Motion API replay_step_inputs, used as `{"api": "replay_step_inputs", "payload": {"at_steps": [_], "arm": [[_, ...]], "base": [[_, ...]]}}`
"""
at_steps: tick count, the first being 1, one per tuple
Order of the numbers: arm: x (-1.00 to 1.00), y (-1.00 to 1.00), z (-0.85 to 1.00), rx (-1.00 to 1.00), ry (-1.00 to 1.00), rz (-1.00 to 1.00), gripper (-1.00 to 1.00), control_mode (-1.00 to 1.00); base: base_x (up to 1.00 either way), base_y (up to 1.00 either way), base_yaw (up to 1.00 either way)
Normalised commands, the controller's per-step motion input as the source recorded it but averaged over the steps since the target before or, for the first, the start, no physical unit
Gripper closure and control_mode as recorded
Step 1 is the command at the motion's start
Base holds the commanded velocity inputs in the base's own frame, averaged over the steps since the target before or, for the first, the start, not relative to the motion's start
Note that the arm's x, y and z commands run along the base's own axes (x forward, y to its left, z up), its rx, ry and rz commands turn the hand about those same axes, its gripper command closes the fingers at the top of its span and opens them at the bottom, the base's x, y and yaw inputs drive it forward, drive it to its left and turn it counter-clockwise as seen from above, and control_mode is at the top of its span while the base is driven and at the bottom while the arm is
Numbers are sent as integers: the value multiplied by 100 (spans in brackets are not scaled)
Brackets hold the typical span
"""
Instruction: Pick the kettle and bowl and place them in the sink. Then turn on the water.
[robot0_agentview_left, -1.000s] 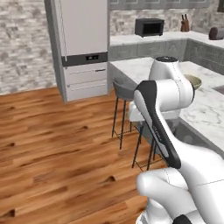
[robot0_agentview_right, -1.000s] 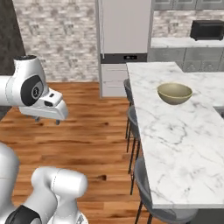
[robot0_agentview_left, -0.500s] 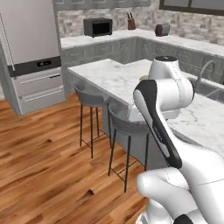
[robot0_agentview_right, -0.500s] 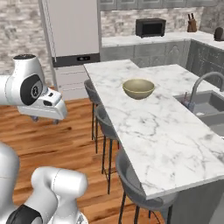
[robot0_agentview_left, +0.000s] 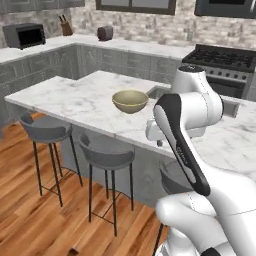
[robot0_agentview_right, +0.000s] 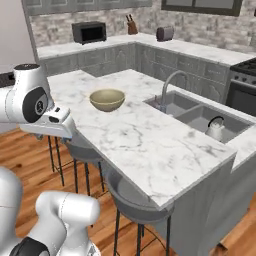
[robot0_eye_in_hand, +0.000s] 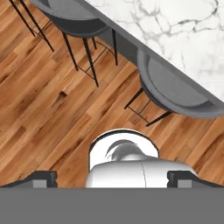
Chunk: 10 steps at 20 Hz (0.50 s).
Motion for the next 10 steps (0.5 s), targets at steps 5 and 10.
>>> {"api": "replay_step_inputs", "payload": {"at_steps": [5, 10], "arm": [[0, 0, 0, 0, 0, 0, -100, 100], [0, 0, 0, 0, 0, 0, -100, 100]], "base": [[11, 76, -43], [24, 98, -34]]}}
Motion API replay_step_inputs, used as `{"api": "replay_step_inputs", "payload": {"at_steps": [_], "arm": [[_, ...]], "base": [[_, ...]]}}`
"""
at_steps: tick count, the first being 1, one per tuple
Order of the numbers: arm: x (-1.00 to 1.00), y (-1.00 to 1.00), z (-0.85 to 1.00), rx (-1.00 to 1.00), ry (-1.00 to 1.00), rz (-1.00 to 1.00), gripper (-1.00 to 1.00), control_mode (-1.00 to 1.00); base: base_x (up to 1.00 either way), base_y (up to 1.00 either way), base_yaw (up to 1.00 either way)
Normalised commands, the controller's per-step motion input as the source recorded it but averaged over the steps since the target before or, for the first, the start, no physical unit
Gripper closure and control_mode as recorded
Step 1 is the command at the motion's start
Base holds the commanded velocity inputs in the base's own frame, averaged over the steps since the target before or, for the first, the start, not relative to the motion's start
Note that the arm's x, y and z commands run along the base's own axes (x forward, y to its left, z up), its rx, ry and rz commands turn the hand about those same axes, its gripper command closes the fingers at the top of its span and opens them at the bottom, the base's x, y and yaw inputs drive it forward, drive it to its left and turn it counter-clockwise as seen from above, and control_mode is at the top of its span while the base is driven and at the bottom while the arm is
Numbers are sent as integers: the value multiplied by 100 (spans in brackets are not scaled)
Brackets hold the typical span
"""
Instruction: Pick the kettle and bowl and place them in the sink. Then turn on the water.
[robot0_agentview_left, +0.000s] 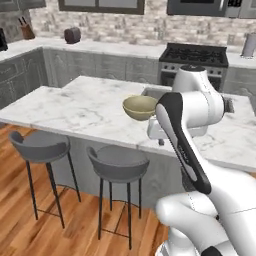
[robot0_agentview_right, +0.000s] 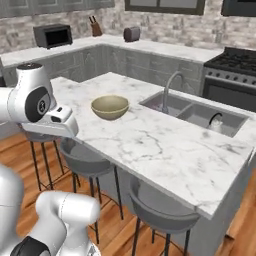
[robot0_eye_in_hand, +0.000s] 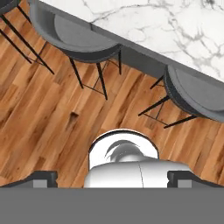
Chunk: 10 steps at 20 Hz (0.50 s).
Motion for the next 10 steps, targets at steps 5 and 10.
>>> {"api": "replay_step_inputs", "payload": {"at_steps": [5, 10], "arm": [[0, 0, 0, 0, 0, 0, -100, 100], [0, 0, 0, 0, 0, 0, -100, 100]], "base": [[53, 74, -48], [75, 39, -47]]}}
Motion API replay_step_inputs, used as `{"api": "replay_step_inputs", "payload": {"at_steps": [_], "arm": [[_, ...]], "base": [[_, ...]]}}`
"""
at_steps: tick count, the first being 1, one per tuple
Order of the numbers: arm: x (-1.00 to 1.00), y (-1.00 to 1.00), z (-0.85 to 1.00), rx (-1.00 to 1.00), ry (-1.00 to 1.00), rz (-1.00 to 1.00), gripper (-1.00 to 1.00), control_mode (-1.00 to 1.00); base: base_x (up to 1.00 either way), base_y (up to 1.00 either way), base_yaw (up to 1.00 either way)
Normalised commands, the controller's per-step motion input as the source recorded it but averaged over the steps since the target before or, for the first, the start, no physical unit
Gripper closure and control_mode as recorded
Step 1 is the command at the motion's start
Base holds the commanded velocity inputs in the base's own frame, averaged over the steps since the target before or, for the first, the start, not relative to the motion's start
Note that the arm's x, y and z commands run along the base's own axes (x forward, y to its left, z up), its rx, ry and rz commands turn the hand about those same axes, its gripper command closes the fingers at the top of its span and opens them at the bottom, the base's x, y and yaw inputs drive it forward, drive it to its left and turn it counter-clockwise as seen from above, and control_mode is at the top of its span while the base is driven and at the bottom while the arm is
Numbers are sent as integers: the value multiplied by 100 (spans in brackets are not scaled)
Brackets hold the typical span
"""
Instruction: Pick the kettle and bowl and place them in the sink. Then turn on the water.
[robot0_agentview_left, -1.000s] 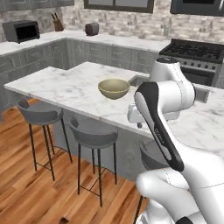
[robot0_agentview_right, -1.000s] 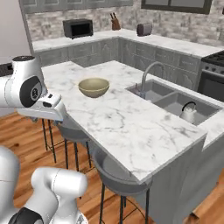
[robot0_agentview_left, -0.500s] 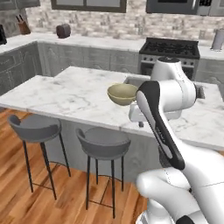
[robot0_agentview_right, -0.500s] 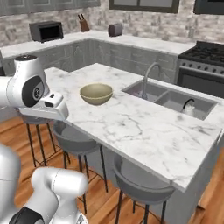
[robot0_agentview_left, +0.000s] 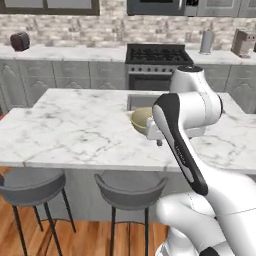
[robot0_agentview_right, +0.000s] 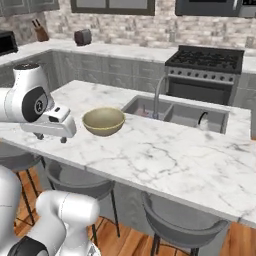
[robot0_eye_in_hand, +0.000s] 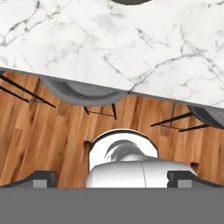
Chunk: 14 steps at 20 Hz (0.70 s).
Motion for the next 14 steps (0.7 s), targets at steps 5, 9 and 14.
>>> {"api": "replay_step_inputs", "payload": {"at_steps": [5, 9, 14], "arm": [[0, 0, 0, 0, 0, 0, -100, 100], [0, 0, 0, 0, 0, 0, -100, 100], [11, 4, 0, 0, 3, -1, -100, -100]], "base": [[60, 32, -52], [71, 14, -39], [43, 20, -14]]}}
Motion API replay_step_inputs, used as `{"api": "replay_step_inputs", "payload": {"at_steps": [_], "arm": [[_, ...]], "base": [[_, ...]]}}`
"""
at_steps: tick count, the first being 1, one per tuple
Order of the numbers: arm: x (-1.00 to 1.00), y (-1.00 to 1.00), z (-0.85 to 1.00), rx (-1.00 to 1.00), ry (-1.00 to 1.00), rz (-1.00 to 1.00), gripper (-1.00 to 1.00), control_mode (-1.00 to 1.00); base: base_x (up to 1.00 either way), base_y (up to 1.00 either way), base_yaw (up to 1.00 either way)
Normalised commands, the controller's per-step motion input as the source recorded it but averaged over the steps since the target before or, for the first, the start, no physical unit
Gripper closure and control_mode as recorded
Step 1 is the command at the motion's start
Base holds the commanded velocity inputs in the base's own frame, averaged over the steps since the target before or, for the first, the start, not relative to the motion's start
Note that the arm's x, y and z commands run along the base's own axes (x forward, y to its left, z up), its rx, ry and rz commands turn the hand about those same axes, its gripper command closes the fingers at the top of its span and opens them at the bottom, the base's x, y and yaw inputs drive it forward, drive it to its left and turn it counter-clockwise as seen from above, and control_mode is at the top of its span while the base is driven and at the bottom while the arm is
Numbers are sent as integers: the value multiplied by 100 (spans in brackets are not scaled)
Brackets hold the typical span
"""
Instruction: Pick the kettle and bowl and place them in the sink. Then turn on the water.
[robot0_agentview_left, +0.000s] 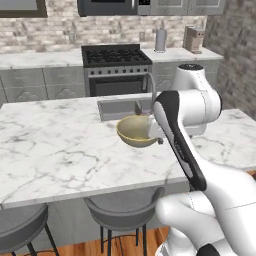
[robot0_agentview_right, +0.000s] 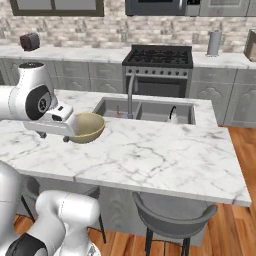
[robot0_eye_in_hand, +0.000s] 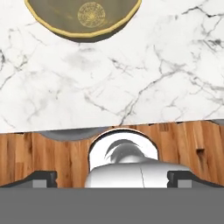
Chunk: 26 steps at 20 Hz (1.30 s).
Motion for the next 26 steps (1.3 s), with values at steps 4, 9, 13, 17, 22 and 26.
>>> {"api": "replay_step_inputs", "payload": {"at_steps": [4, 9, 13, 17, 22, 26], "arm": [[74, 11, 0, 0, 13, -1, -100, -100], [94, 0, 0, 0, 12, 0, -100, -100], [85, -10, -12, 0, 11, 0, -100, -100], [52, -27, -22, 0, 6, -4, -100, -100], [14, -41, -16, 0, 11, -18, -100, -100], [5, -28, -27, 1, 8, -24, -100, -100]], "base": [[0, 0, 0], [0, 0, 0], [0, 0, 0], [0, 0, 0], [0, 0, 0], [0, 0, 0]]}}
